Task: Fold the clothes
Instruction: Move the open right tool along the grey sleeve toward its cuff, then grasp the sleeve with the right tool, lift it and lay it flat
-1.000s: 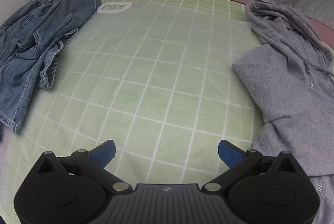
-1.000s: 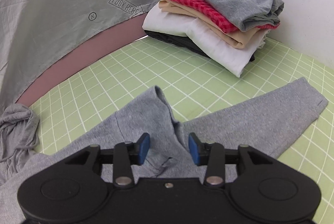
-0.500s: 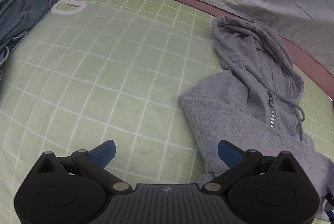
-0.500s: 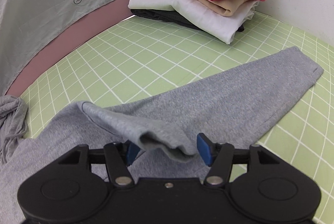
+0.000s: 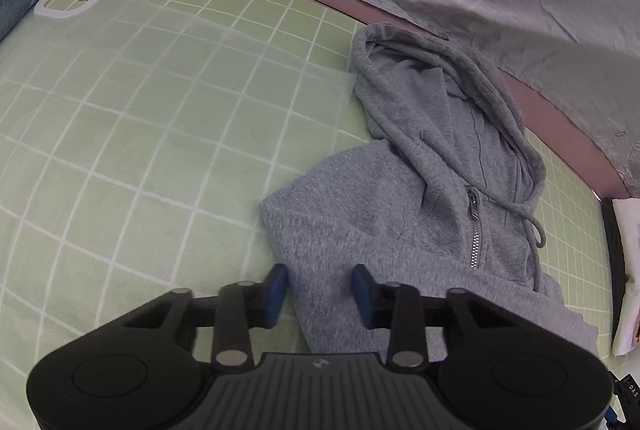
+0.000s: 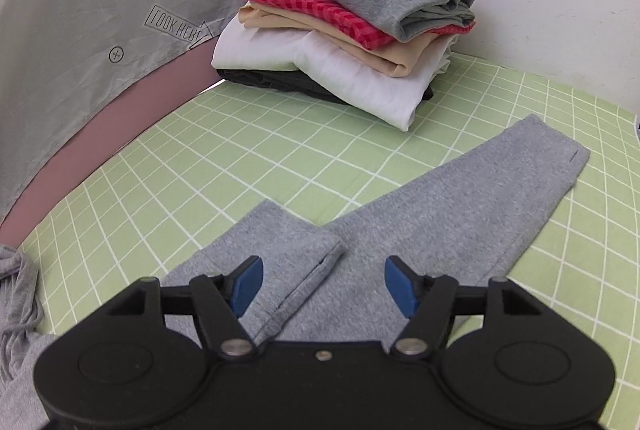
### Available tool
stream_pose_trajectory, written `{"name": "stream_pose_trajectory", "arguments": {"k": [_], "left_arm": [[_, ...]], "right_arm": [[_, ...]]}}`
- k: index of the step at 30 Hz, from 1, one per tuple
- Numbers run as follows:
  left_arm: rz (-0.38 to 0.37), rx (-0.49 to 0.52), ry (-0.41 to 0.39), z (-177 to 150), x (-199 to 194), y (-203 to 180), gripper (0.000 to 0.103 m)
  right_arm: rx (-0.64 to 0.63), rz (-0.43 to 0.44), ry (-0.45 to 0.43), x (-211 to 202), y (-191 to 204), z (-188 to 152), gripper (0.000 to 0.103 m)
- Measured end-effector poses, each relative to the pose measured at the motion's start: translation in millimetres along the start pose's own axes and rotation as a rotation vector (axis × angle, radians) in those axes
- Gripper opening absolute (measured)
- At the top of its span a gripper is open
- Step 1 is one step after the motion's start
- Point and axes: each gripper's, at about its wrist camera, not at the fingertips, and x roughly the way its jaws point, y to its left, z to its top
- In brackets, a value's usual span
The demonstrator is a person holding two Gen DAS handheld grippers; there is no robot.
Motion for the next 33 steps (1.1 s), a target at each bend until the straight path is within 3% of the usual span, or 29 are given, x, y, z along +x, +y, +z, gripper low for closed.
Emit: {"name": "stream_pose_trajectory", "arguments": {"k": [3,11,13,16,18,21,23,25,27,30,33], "left_arm": [[-0.010,-0.007,-0.019,6.6,-2.0,6.6,0.005],[0.047,-0.023,-0.052,27.2,-1.6,28.9,0.006],[0.089,0.006,-0.061,25.0,-4.4,25.1,0.012],[0.171,0.071,-0.065,17.9,-9.8,17.3,0.050],[0.218,0.098,-0.080,10.6,-14.6,15.3,0.068],[0.268,0.133,-0.104,-0.5,-20.0,16.0,0.070],[0.288,0.131,-0.096,-6.1,-23.6,19.6,0.070],[0.308,0.129,-0.089,-11.6,-27.3,23.1,0.072],[0.334,0.129,-0.089,-18.1,-31.7,24.9,0.073],[0.354,0.119,-0.098,-29.2,-40.4,27.2,0.074],[0.335,0.083,-0.097,-40.3,-48.7,31.4,0.074]], "right_arm": [[-0.006,0.004,0.025,1.6,3.5,-7.8,0.068],[-0.014,0.039,0.074,3.1,10.7,-20.9,0.068],[-0.022,0.051,0.083,5.1,11.4,-20.9,0.069],[-0.030,0.063,0.097,10.3,12.2,-20.5,0.070],[-0.029,0.067,0.106,14.3,12.4,-20.0,0.069],[-0.032,0.093,0.102,16.5,15.2,-16.8,0.069],[-0.044,0.111,0.105,18.8,18.6,-14.5,0.065],[-0.074,0.112,0.123,23.1,23.4,-13.2,0.049],[-0.124,0.116,0.125,24.0,28.6,-12.3,0.042],[-0.165,0.146,0.112,16.7,32.1,-8.2,0.005],[-0.180,0.198,0.069,-0.7,34.6,-3.2,0.005]]}}
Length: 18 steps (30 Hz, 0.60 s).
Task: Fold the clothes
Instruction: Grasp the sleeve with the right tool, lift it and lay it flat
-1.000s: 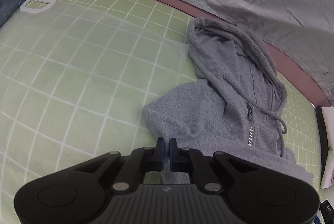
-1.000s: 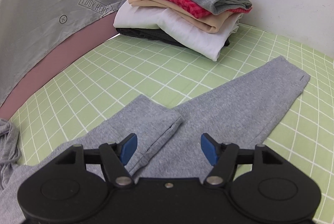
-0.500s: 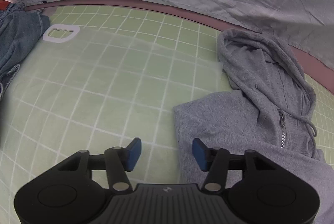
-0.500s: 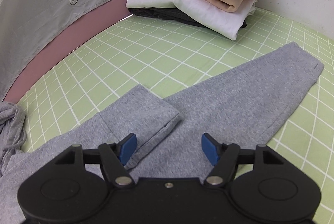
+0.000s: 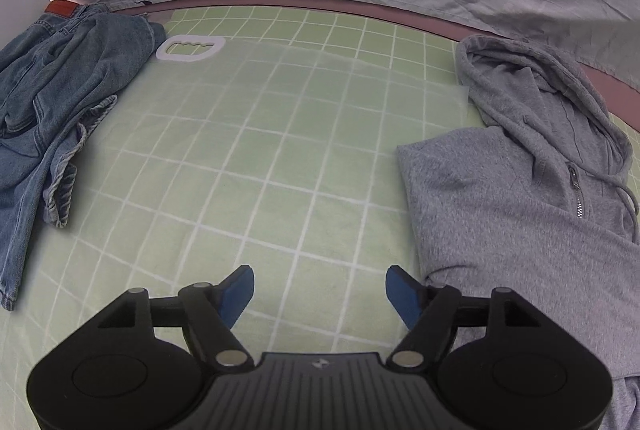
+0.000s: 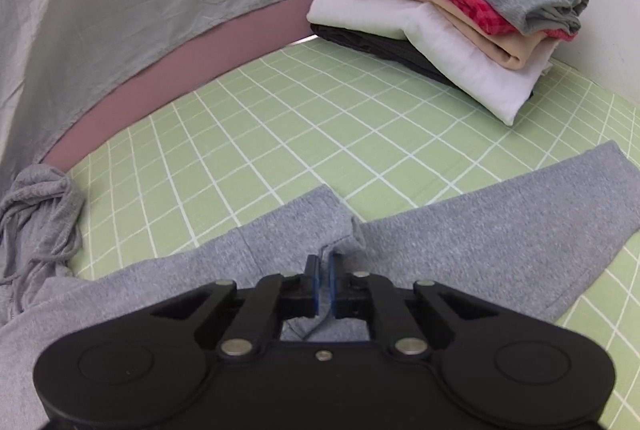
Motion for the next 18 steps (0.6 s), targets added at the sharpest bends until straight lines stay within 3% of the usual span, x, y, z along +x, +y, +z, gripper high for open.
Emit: {"name": "stream_pose_trajectory", "arguments": {"k": [3,8,15,17,18], "left_arm": [[-0.014,-0.016,-0.001,-10.4,-8.6,3.2,0.074],[-0.034,-0.013,-0.014,-26.1,-21.2,7.1,0.074],[-0.024,-0.033,-0.030,-42.9,-38.0,21.8,0.074],[-0.016,-0.044,-0.031,-46.5,-43.1,26.3,0.074],[-0.018,-0.044,-0.032,-48.2,-45.6,27.7,0.074]], "right_arm": [[-0.021,0.052,-0.040,-17.4,9.5,2.6,0.005],[-0.073,0.212,-0.091,-44.3,46.8,1.3,0.004],[-0.271,0.528,-0.059,-74.1,135.8,-31.1,0.005],[-0.361,0.584,-0.015,-82.1,163.4,-47.8,0.014],[-0.398,0.600,0.001,-86.6,172.9,-55.8,0.037]]}}
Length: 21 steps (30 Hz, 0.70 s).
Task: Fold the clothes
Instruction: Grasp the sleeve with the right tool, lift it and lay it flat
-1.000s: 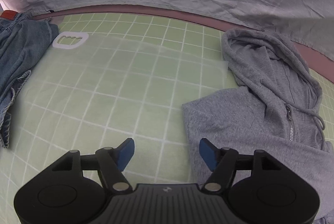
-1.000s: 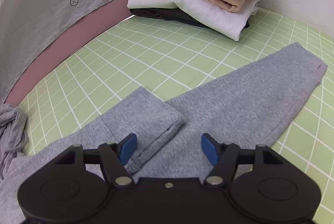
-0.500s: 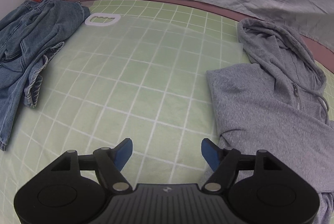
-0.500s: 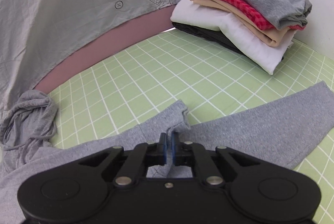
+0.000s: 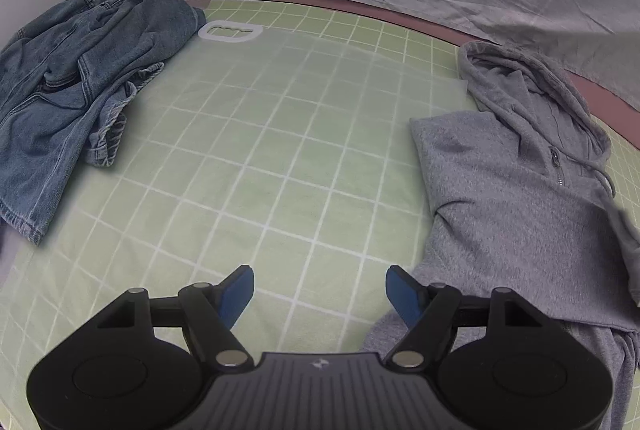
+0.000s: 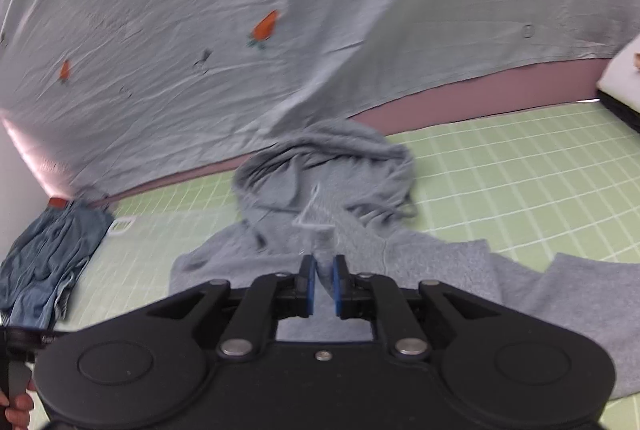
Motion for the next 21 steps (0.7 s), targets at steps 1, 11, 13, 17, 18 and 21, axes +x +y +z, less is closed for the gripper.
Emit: {"name": "stream_pose_trajectory", "arguments": {"k": [1,11,13,17,18,21], "left_arm": [[-0.009,0.001,-0.005,-2.0,-3.9,1.5,0.074],[-0.062,0.049,-0.015,-30.0,-23.2,-25.0,0.077],[-0.071,0.049,-0.016,-32.5,-23.4,-35.8,0.077],[-0.091,0.051,-0.036,-35.6,-24.7,-60.5,0.077],[-0.098,0.058,-0.037,-36.2,-24.0,-67.8,0.077],[-0.101,0.067,-0.035,-34.7,-18.6,-91.6,0.077]], "right_arm": [[-0.023,0.008,0.008,-2.3,7.6,-4.5,0.050],[0.027,-0.180,0.044,-45.9,-9.3,-46.6,0.077],[0.060,-0.235,0.047,-54.9,-27.2,-52.4,0.077],[0.101,-0.326,0.033,-73.2,-60.1,-59.5,0.079],[0.114,-0.340,0.034,-75.8,-68.5,-60.9,0.079],[0.156,-0.353,0.046,-76.8,-92.8,-63.9,0.079]]}}
